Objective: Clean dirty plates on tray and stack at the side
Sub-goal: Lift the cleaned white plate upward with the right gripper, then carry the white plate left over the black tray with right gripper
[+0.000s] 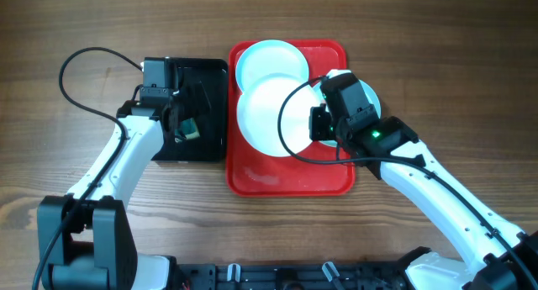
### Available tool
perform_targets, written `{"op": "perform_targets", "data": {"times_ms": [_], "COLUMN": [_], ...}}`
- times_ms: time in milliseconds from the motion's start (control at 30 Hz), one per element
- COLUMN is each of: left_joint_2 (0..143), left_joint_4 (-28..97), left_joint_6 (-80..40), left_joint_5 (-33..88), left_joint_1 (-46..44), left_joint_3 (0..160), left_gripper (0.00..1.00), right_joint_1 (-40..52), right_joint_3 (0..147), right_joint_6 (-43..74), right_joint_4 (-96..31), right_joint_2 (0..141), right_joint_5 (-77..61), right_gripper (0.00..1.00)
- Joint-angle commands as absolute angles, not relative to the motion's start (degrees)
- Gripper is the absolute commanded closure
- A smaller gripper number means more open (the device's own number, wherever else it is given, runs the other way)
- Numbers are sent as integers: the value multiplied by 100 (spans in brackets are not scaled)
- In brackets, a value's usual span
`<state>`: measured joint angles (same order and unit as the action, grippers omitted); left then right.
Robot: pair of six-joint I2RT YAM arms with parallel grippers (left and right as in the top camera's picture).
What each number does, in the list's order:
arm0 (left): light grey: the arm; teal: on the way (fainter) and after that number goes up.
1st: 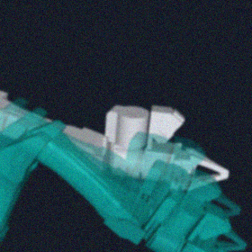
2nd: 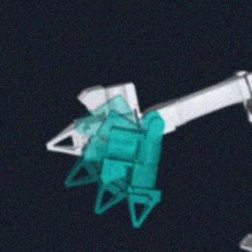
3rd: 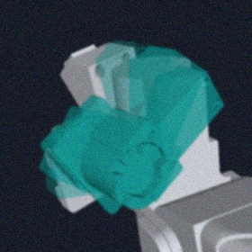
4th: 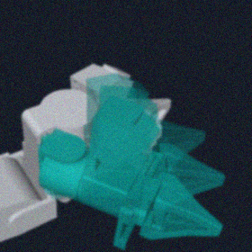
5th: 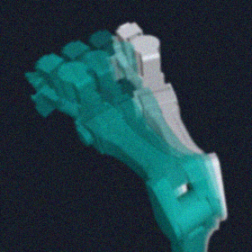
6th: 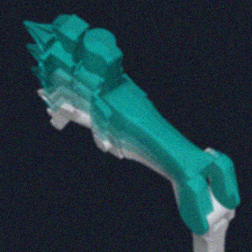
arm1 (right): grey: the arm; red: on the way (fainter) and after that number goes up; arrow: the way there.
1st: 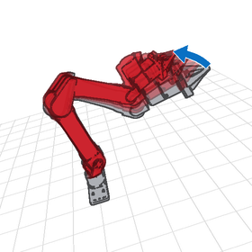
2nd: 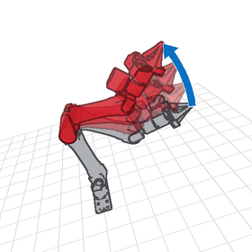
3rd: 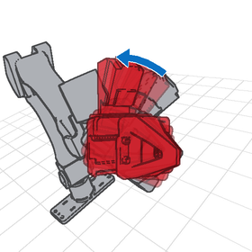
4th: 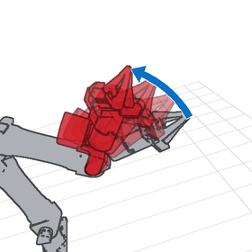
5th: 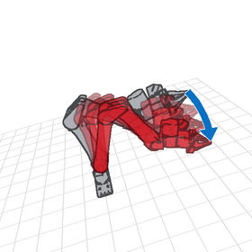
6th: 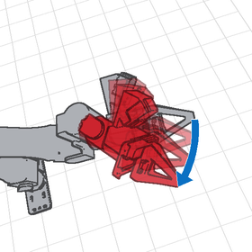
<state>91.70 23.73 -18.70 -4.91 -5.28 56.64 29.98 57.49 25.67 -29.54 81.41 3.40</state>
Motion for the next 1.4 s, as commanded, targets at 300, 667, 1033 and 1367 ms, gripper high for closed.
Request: {"op": "perform_targets", "data": {"times_ms": [300,667,1033,1367], "left_joint_2": [8827,6908,6477,6484], "left_joint_4": [1461,510,792,932], "left_joint_6": [-2342,-2311,-2272,-2274], "left_joint_5": [51,-429,-462,-460], "left_joint_1": [-497,-128,178,178], "left_joint_3": [5745,5745,5743,5743], "left_gripper": [0,0,0,0], "right_joint_1": [3037,3044,3743,4045], "right_joint_3": [5905,5905,7220,8143], "right_joint_6": [3218,3610,3444,2604], "right_joint_4": [-2412,-1105,-493,84], "right_joint_2": [8064,8908,10171,10989], "right_joint_5": [82,-541,-82,974], "right_gripper": [96,95,96,96]}}
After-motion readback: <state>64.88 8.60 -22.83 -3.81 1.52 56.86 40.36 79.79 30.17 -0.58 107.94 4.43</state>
